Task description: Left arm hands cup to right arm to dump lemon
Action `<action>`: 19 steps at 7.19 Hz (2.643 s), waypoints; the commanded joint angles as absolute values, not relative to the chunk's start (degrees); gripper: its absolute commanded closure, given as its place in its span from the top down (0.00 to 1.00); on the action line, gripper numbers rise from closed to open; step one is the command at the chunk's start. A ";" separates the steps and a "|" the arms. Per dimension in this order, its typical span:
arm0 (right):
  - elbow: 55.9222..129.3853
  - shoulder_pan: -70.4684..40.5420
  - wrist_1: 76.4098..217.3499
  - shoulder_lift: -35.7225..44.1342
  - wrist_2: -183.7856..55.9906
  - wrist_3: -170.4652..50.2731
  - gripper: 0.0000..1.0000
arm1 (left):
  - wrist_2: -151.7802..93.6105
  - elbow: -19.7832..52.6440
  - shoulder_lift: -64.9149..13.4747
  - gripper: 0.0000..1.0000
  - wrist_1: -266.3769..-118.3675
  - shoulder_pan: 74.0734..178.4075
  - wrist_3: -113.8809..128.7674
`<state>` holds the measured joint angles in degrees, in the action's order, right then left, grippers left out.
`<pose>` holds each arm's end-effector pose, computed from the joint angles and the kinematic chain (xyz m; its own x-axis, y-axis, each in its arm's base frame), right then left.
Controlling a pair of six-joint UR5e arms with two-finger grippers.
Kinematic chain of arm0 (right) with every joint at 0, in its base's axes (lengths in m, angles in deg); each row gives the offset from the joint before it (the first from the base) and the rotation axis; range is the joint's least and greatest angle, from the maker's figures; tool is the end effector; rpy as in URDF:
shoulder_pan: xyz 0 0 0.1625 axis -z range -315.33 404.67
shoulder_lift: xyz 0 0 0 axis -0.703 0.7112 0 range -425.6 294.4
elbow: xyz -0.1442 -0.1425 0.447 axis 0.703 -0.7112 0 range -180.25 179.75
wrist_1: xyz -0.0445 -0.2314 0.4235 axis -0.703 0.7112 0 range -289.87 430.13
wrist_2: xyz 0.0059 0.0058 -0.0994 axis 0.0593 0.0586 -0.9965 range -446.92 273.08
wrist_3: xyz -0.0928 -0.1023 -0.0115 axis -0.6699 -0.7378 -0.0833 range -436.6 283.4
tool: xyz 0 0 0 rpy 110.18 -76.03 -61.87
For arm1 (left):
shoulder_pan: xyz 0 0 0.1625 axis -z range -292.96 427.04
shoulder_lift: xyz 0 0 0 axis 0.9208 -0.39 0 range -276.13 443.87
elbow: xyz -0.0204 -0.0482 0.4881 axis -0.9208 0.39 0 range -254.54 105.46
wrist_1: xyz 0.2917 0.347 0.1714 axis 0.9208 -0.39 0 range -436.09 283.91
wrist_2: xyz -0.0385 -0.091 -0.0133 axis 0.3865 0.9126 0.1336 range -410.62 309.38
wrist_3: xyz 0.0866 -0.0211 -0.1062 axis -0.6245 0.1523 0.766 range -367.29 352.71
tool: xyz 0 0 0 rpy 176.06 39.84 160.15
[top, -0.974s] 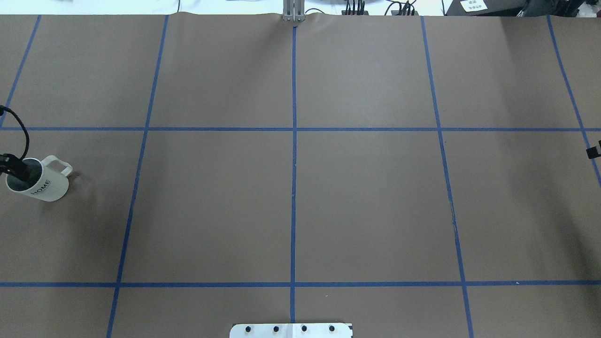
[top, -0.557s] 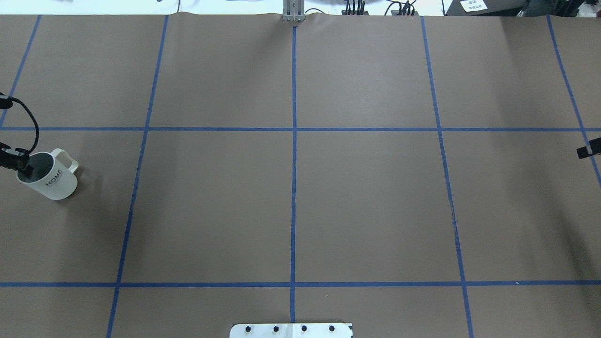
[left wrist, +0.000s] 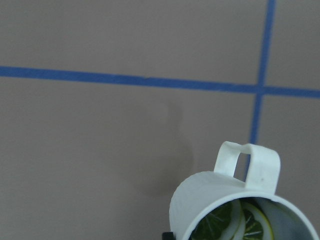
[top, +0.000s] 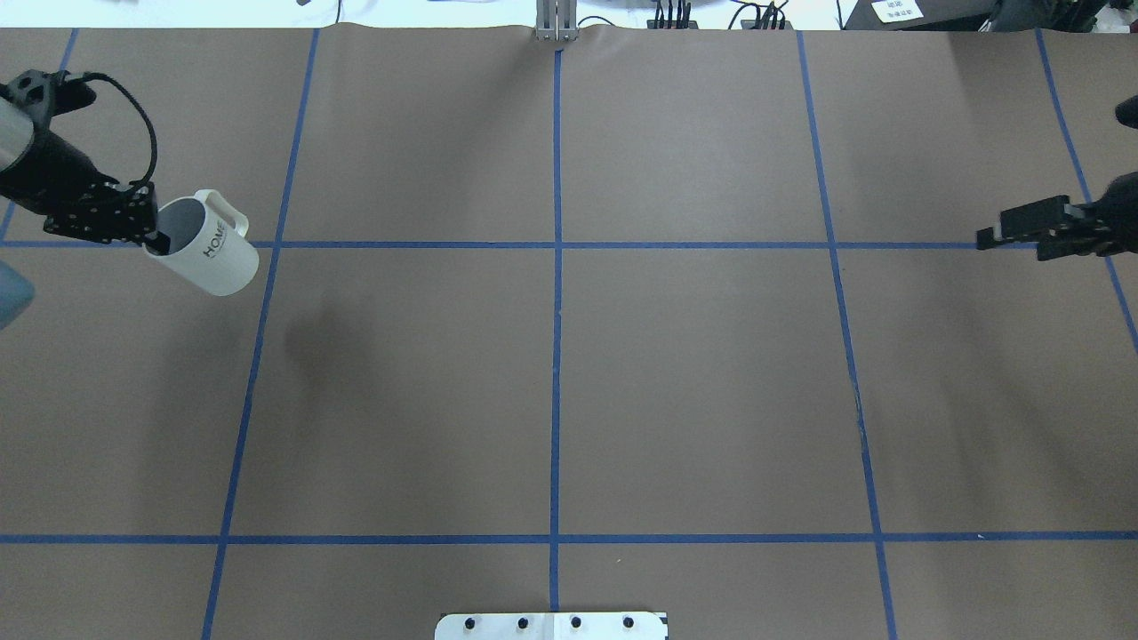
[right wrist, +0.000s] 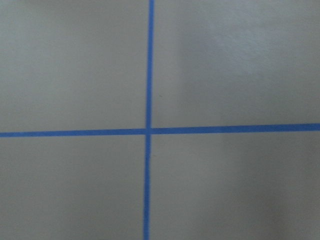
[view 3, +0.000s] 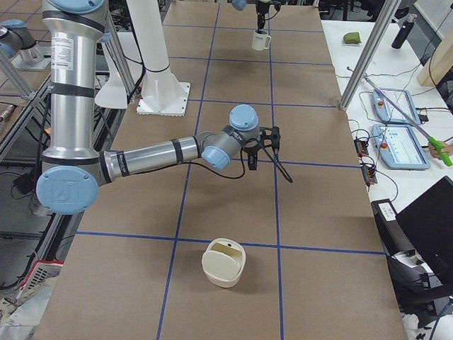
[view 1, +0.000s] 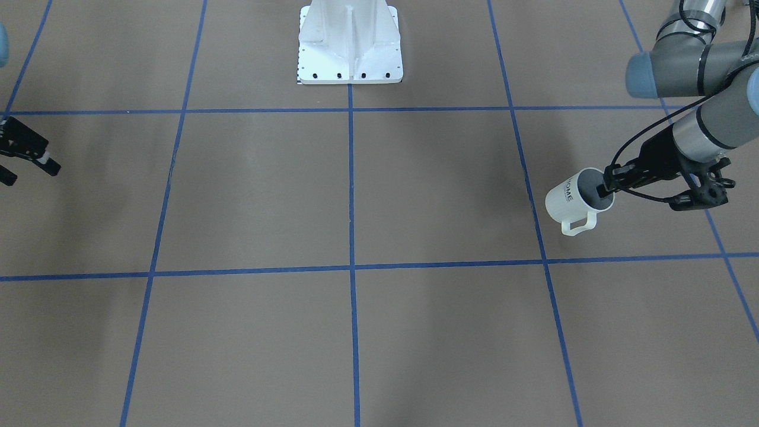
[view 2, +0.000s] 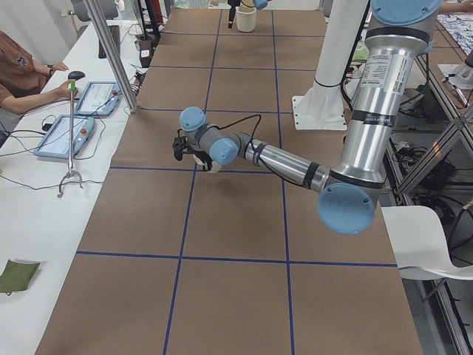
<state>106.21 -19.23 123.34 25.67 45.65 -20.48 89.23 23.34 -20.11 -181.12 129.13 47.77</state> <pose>-0.2199 -0.5389 0.5155 0.4629 0.0117 0.8863 -0.2033 0.9747 0.0933 0.2963 -0.6176 0.4769 0.5102 -0.1741 -0.8422 0.0766 0.9846 -0.1572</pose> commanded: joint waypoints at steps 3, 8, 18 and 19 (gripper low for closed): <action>109.07 -0.48 122.25 12.30 17.51 -8.04 0.99 | 84.85 22.49 -40.17 0.00 -168.00 121.29 66.09; 110.24 26.07 123.04 5.61 -28.30 -11.44 0.95 | 78.42 9.00 -62.41 0.00 -153.48 115.31 73.82; 100.91 33.68 122.96 -1.26 -48.95 -17.89 0.98 | 75.86 6.76 -69.93 0.00 -148.51 106.16 82.71; 100.82 33.68 122.96 -1.27 -49.04 -17.89 0.98 | 75.86 6.76 -69.93 0.00 -148.51 105.90 82.71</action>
<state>101.03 33.68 122.97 -1.12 -48.86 -17.88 75.87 6.75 -69.93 -148.53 106.40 82.67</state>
